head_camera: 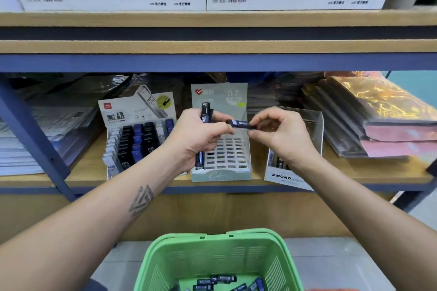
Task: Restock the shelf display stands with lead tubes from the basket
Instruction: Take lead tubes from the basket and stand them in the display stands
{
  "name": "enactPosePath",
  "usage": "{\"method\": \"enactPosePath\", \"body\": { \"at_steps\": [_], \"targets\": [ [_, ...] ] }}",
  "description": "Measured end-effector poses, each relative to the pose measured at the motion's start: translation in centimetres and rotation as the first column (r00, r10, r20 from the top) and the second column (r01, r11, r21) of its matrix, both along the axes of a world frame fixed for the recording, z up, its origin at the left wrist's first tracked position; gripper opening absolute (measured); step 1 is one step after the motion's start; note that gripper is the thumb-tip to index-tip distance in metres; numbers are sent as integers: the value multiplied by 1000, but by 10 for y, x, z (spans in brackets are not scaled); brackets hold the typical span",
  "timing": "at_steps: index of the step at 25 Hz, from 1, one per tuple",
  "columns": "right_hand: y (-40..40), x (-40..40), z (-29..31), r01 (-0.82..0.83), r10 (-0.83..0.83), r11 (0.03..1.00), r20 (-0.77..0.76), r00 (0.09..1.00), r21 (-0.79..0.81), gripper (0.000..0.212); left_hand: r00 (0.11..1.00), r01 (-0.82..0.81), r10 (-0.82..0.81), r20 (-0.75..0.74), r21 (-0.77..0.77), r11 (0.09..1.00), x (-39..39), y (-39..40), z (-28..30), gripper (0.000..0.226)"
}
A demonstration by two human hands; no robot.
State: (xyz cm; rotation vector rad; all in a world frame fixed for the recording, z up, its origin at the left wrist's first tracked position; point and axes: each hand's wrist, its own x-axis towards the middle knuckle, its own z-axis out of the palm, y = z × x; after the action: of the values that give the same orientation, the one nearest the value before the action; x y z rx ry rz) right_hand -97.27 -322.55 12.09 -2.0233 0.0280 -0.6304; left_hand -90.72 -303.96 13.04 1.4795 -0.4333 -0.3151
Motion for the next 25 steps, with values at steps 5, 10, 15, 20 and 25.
{"method": "enactPosePath", "body": {
  "at_steps": [5, 10, 15, 20, 25],
  "targets": [
    [-29, -9, -5, 30, -30, 1000, -2, 1000, -4, 22, 999, -24, 21, 38, 82, 996, -4, -29, -9, 20],
    [-55, -20, -11, 146, -149, 987, -41, 988, -70, 23, 998, 59, -57, -22, 123, 991, -11, -59, -8, 21],
    [-72, -35, -4, 28, -43, 993, -128, 991, -115, 20, 994, 29, -49, 103, 189, 982, -13, -77, -12, 14],
    [-75, -36, -2, -87, 4, 890, -183, 983, -448, 17, 925, 11, -159, 346, 393, 919, -15, -93, -6, 11],
    [-90, -32, 6, -43, -65, 920, -260, 964, -389, 11, 957, 38, -142, 253, 375, 926, -11, -98, -14, 13]
  ]
}}
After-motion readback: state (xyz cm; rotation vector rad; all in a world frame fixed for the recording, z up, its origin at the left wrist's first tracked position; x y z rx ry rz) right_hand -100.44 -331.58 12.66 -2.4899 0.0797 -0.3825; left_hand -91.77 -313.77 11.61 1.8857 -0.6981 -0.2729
